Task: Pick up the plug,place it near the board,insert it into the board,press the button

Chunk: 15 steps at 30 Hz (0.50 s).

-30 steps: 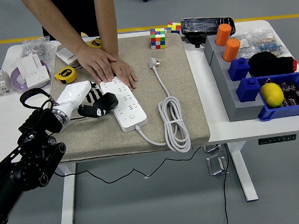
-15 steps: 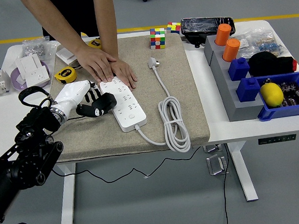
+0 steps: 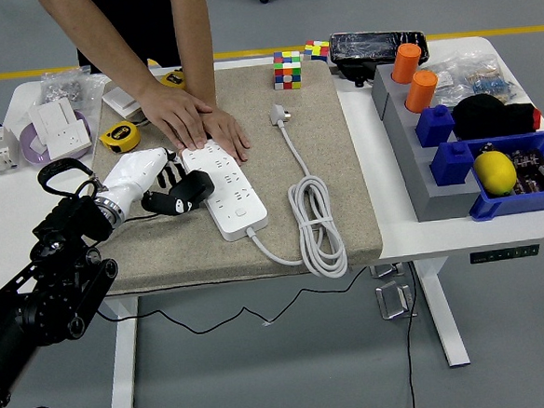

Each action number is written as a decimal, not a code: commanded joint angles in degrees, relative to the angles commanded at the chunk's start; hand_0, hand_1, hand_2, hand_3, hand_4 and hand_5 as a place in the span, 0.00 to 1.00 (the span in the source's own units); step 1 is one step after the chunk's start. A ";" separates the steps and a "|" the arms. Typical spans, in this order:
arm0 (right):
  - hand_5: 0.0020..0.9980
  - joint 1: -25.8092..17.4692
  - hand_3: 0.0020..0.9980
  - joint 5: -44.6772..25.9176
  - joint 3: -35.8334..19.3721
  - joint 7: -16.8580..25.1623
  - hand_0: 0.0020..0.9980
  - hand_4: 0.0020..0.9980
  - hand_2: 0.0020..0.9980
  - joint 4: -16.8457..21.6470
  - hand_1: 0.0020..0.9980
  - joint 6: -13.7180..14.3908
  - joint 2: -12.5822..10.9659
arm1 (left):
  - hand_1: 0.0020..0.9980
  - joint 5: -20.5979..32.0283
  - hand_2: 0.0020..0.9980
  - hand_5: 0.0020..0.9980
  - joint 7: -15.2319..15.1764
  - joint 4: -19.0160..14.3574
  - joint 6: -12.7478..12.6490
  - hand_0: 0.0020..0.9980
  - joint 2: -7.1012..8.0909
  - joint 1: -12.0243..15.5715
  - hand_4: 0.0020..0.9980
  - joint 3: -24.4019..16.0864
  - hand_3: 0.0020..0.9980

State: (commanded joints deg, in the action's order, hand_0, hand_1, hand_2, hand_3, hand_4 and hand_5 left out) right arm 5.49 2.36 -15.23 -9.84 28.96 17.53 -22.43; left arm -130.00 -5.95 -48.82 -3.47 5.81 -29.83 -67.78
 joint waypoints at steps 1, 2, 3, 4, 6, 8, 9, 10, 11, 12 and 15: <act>1.00 -0.01 0.83 -0.02 0.01 0.00 0.85 1.00 0.83 -0.01 0.85 0.01 -0.01 | 0.40 0.00 0.31 0.12 -0.01 0.03 0.01 0.55 0.03 -0.02 0.51 0.15 0.37; 1.00 -0.02 0.83 -0.04 0.03 0.00 0.85 1.00 0.83 -0.01 0.85 0.01 -0.02 | 0.40 0.00 0.31 0.12 -0.02 0.04 0.02 0.55 0.04 -0.03 0.51 0.23 0.37; 1.00 -0.03 0.83 -0.06 0.05 0.00 0.85 1.00 0.83 -0.01 0.85 0.00 -0.02 | 0.40 0.00 0.31 0.12 -0.02 0.05 0.01 0.55 0.03 -0.04 0.51 0.26 0.37; 1.00 -0.05 0.83 -0.07 0.06 0.01 0.85 1.00 0.83 0.00 0.85 0.01 -0.03 | 0.40 0.00 0.31 0.12 -0.03 0.05 0.00 0.55 0.01 -0.02 0.51 0.23 0.37; 1.00 -0.06 0.83 -0.06 0.06 0.04 0.85 1.00 0.82 0.02 0.85 0.02 -0.03 | 0.41 0.00 0.31 0.12 -0.04 0.07 -0.01 0.55 -0.02 0.00 0.51 0.22 0.37; 1.00 -0.08 0.83 -0.07 0.04 0.08 0.85 1.00 0.82 0.02 0.85 0.03 -0.01 | 0.41 0.00 0.31 0.12 -0.05 0.10 -0.02 0.55 -0.05 0.02 0.51 0.21 0.37; 1.00 -0.10 0.83 -0.07 0.03 0.09 0.85 1.00 0.82 0.04 0.85 0.04 0.00 | 0.41 0.00 0.31 0.12 -0.06 0.12 -0.04 0.55 -0.05 0.03 0.51 0.22 0.37; 1.00 -0.11 0.83 -0.08 0.03 0.10 0.85 1.00 0.82 0.04 0.85 0.03 0.01 | 0.41 0.00 0.31 0.12 -0.07 0.13 -0.06 0.55 -0.05 0.04 0.51 0.22 0.37; 1.00 -0.14 0.83 -0.13 0.04 0.11 0.85 1.00 0.83 0.04 0.85 0.01 0.02 | 0.41 0.00 0.31 0.12 -0.11 0.15 -0.11 0.55 -0.05 0.06 0.52 0.20 0.38; 1.00 -0.17 0.83 -0.18 0.06 0.13 0.85 1.00 0.83 0.02 0.85 -0.01 0.02 | 0.41 0.00 0.31 0.12 -0.13 0.17 -0.14 0.55 -0.06 0.07 0.52 0.17 0.38; 1.00 -0.21 0.83 -0.39 0.08 0.16 0.85 1.00 0.83 -0.01 0.85 -0.06 0.01 | 0.41 0.00 0.31 0.12 -0.20 0.18 -0.28 0.55 -0.06 0.03 0.52 0.09 0.38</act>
State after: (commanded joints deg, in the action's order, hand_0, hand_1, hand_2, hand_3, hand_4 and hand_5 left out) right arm 5.29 1.97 -15.15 -9.68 28.95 17.48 -22.42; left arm -130.00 -6.14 -48.63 -3.75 5.75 -29.79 -67.69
